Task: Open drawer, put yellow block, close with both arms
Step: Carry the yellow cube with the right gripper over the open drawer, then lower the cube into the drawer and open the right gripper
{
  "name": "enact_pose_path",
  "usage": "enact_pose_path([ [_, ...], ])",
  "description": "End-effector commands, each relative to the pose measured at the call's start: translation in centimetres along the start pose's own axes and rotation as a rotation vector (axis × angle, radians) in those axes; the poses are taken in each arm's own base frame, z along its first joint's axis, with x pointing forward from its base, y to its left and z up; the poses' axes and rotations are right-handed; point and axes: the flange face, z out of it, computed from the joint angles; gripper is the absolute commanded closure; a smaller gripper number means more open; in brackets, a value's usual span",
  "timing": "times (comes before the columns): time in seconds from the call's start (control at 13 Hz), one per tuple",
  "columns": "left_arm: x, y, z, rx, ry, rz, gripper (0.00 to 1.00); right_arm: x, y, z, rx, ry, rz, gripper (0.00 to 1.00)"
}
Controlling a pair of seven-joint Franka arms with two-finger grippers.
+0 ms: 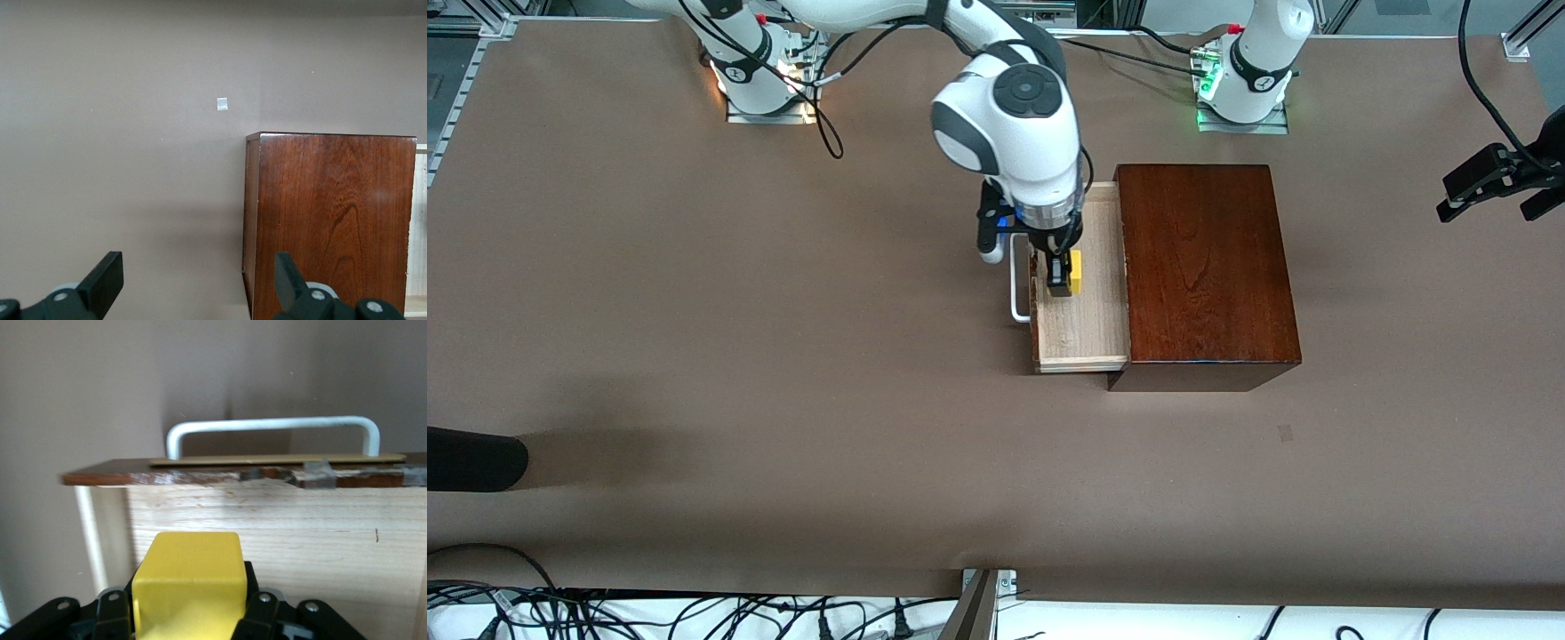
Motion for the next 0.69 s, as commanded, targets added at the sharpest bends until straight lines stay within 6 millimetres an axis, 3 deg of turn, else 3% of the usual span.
enact_pose_path([
  [0.0,0.4,0.0,-0.4,0.005,-0.004,0.005,0.0,-1.2,0.8,1.6,0.034,0.01,-0.008,0.9],
  [0.62,0.3,0.0,-0.4,0.005,-0.005,0.005,0.0,-1.9,2.7,5.3,0.032,0.026,-0.05,0.9],
])
